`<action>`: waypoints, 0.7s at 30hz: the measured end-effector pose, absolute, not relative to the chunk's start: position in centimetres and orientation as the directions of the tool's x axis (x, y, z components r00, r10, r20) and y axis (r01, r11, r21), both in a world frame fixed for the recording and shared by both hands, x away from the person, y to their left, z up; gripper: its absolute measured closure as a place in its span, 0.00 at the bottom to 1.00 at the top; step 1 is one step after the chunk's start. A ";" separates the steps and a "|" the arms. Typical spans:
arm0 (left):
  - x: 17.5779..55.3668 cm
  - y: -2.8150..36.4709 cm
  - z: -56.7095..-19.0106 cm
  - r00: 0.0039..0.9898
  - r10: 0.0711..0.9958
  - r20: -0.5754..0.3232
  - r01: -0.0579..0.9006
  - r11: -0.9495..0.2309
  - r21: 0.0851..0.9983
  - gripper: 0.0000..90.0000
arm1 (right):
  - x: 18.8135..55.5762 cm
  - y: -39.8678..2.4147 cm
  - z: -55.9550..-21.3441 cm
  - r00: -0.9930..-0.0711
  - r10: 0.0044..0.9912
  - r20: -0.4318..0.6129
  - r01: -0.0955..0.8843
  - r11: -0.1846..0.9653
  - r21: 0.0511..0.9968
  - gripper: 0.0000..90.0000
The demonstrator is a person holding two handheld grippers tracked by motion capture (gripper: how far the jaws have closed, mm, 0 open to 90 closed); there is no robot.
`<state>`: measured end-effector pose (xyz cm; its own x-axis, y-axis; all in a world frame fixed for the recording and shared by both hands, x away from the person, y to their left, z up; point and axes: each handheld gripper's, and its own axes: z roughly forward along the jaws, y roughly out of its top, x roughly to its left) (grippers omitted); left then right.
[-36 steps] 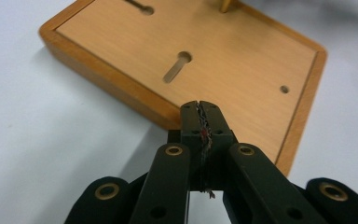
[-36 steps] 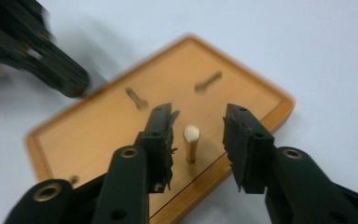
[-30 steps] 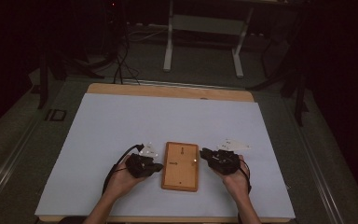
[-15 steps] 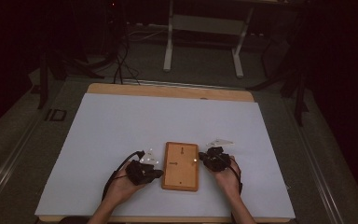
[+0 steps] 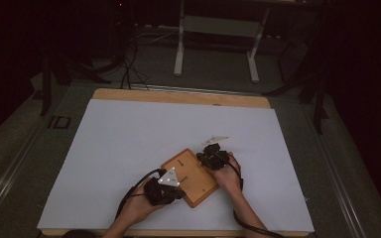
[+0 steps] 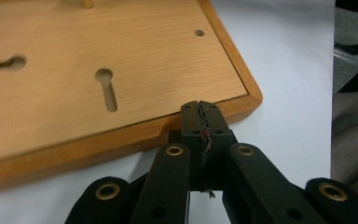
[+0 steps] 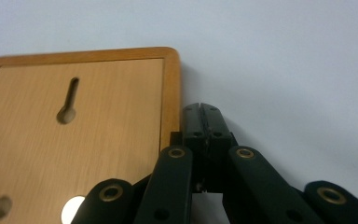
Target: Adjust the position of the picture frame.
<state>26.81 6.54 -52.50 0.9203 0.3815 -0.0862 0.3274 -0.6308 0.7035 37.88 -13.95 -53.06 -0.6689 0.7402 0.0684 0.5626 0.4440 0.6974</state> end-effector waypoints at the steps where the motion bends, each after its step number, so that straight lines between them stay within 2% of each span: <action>1: 26.9 6.5 -52.5 0.922 0.379 -0.085 0.325 -0.632 0.704 1.00 | 37.9 -14.0 -53.0 -0.667 0.741 0.074 0.562 0.435 0.703 1.00; 7: 28.0 8.0 -52.0 0.894 0.444 -0.065 0.350 -0.599 0.721 1.00 | 36.9 -14.7 -52.1 -0.671 0.738 0.067 0.536 0.422 0.731 1.00; 14: 31.5 10.8 -51.6 0.786 0.618 0.008 0.405 -0.524 0.749 0.99 | 34.1 -16.8 -51.4 -0.689 0.723 0.043 0.501 0.433 0.749 1.00; 21: 33.9 12.8 -52.7 0.711 0.702 -0.045 0.487 -0.445 0.752 0.98 | 31.2 -18.6 -51.9 -0.698 0.716 0.036 0.498 0.449 0.742 1.00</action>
<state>33.89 12.77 -52.66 0.7106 0.7022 -0.0448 0.4870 -0.4450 0.7515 31.25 -18.61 -51.94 -0.6977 0.7155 0.0358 0.4984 0.4489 0.7417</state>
